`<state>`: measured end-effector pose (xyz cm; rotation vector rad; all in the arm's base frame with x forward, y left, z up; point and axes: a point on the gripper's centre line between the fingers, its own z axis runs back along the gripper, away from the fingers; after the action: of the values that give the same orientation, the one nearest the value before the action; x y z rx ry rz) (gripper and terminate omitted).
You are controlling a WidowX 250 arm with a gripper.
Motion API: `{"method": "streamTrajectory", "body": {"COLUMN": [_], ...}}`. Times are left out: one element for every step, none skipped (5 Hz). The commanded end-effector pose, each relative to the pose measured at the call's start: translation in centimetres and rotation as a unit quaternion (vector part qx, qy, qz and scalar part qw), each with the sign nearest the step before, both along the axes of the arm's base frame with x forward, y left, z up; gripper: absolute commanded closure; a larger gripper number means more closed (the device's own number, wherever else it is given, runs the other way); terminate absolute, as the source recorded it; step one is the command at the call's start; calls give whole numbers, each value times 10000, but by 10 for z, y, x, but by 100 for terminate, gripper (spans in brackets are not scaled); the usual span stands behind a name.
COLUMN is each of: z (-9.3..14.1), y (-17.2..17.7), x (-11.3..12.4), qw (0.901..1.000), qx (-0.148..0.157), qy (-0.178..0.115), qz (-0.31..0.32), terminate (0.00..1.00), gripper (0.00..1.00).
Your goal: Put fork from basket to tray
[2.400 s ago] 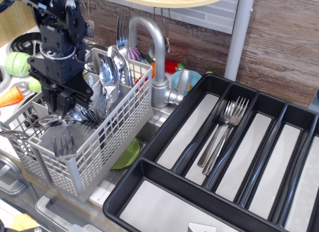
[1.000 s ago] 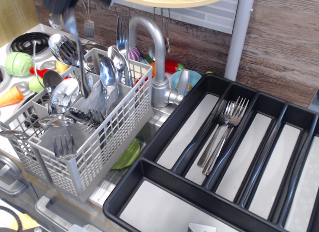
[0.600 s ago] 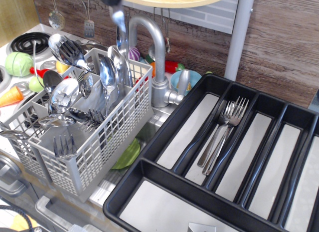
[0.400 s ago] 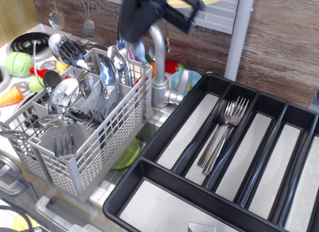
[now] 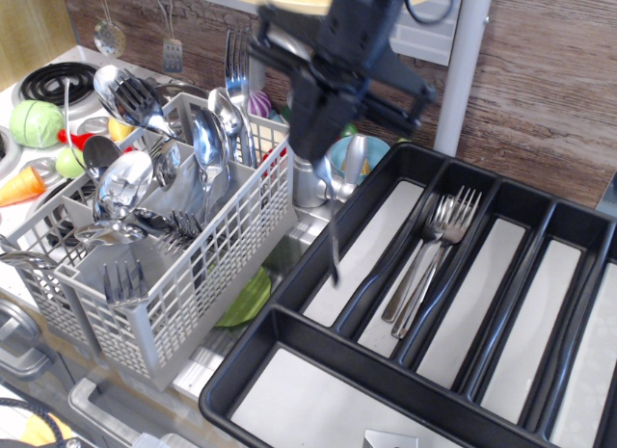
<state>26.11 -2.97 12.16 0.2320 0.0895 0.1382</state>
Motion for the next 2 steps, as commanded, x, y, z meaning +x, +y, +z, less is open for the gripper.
{"method": "streamTrajectory", "body": {"z": [-13,-24], "y": [-5,-9], "x": [15,16], "qw": [9986,9984], "qx": [-520,-512], "qy": [-90,-236], "qz": [-19,-108], "terminate": [0,0], "gripper": [100,100]}}
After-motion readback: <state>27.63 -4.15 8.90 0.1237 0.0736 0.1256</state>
